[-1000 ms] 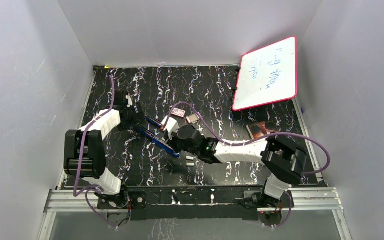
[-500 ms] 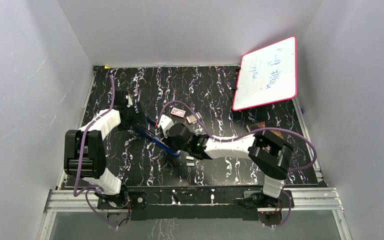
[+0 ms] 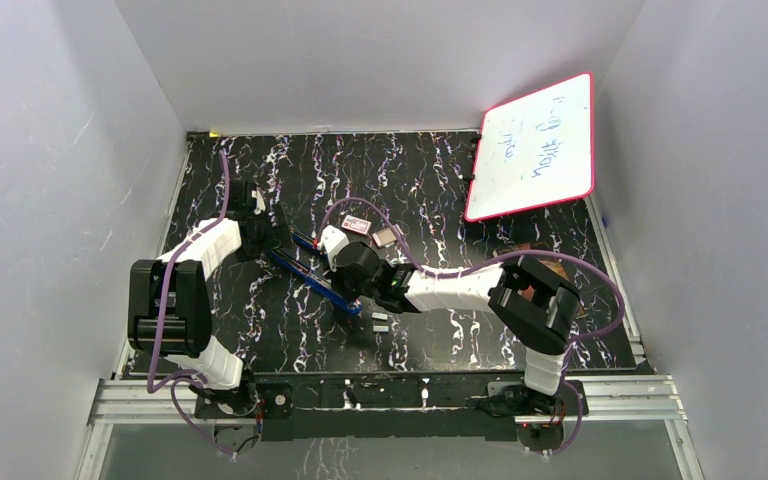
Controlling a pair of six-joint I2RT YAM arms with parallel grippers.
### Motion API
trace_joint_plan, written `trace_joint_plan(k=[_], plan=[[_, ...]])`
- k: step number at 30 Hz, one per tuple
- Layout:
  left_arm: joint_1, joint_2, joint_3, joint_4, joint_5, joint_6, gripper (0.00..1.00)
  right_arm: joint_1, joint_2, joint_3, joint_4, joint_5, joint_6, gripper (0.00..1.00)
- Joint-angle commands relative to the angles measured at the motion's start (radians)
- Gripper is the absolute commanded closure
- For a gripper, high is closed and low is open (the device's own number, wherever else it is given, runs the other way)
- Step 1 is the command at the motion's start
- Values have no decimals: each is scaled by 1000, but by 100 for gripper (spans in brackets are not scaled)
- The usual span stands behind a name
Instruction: Load the staples into the stapler
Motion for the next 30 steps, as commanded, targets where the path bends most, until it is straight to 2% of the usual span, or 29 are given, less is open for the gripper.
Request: trace_joint_plan(k=[1, 30], plan=[[6, -15, 36, -20, 12, 4, 14, -8, -3, 37, 28, -23, 23, 100], [6, -17, 36, -21, 15, 7, 14, -12, 3, 22, 35, -48, 19, 100]])
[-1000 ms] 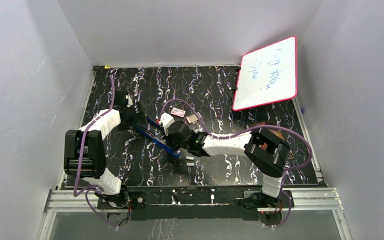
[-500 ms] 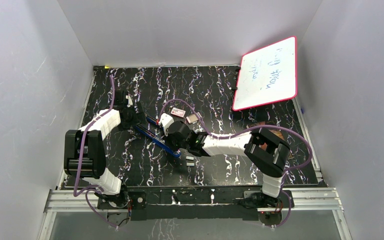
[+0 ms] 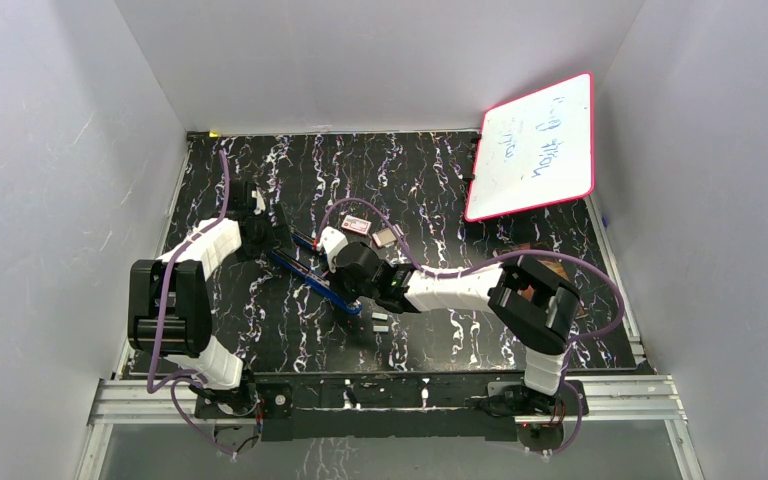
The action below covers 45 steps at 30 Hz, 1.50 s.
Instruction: Load the staples into the stapler
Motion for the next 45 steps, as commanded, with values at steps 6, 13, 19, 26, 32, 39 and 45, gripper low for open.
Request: trace_joint_plan(k=[6, 13, 19, 26, 32, 39, 45], plan=[[6, -17, 36, -21, 13, 7, 14, -5, 6, 24, 29, -16, 6, 100], [6, -17, 36, -21, 13, 8, 14, -5, 12, 21, 27, -22, 5, 100], [6, -18, 36, -22, 10, 9, 14, -6, 18, 21, 20, -20, 5, 100], [6, -18, 36, -22, 11, 9, 14, -5, 19, 19, 19, -17, 6, 100], [6, -17, 38, -21, 10, 9, 14, -5, 18, 22, 17, -14, 4, 100], [6, -14, 38, -22, 10, 9, 14, -5, 26, 28, 7, -11, 5, 100], [5, -13, 38, -21, 10, 9, 14, -5, 36, 31, -7, -13, 8, 100]])
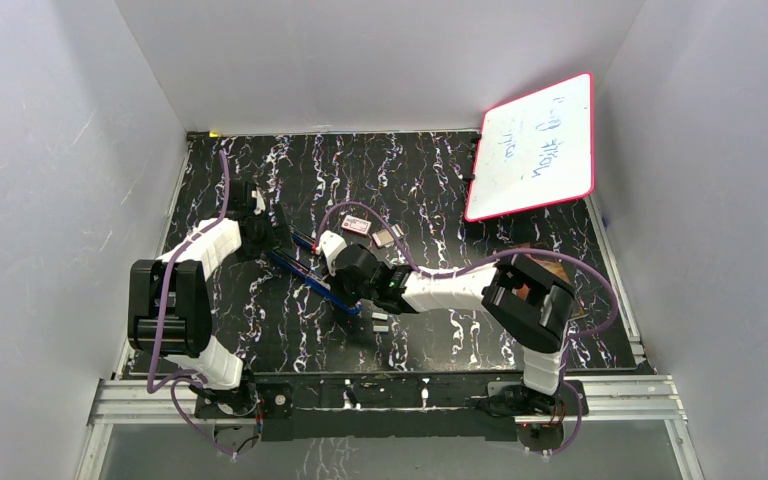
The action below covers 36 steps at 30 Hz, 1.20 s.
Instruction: Load the staples into the stapler
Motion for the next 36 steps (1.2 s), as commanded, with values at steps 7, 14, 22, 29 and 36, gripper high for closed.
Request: trace_joint_plan(k=[7, 14, 22, 29, 36], plan=[[6, -10, 39, -22, 9, 8, 14, -5, 15, 31, -7, 8, 9, 100], [6, -11, 39, -22, 9, 9, 14, -5, -18, 19, 24, 11, 7, 100], [6, -13, 38, -23, 9, 10, 14, -6, -56, -10, 82, 11, 2, 100], [6, -12, 39, -23, 8, 10, 14, -6, -64, -18, 92, 16, 3, 100], [6, -12, 39, -22, 8, 10, 14, -5, -55, -7, 71, 21, 3, 100]])
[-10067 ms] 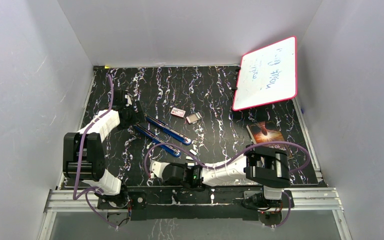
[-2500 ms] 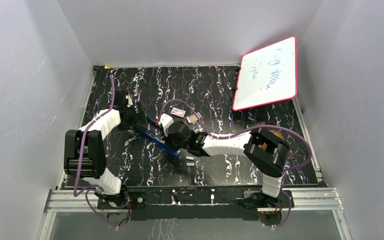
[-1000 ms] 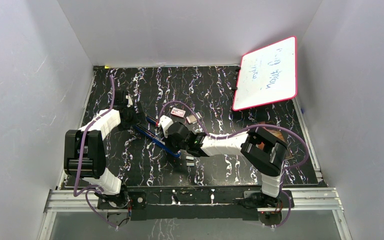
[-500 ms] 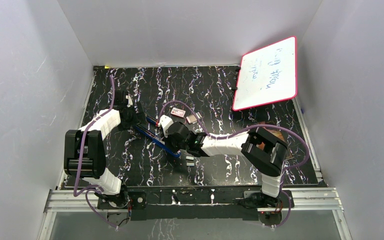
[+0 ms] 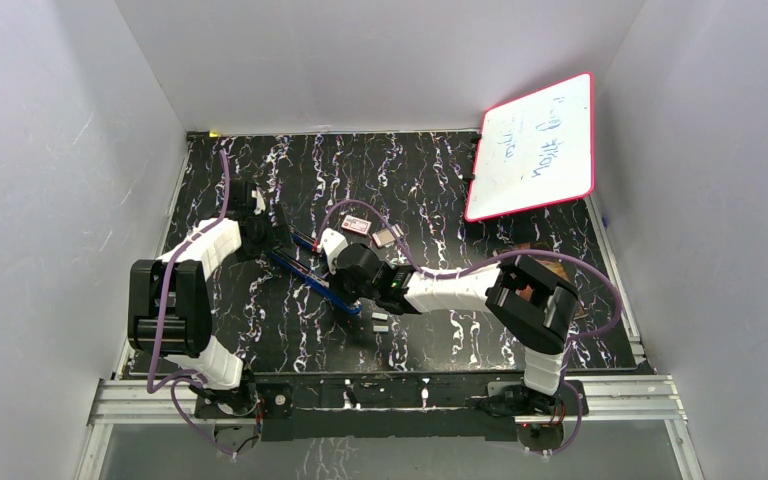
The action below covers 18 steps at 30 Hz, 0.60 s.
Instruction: Load the staples into the stapler
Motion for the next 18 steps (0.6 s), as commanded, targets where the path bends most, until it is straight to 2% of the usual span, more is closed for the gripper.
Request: trace_joint_plan(k=[1, 18], plan=[[6, -12, 39, -23, 8, 4, 14, -6, -35, 10, 27, 17, 3, 100], [6, -13, 38, -23, 7, 4, 14, -5, -6, 32, -9, 18, 1, 100]])
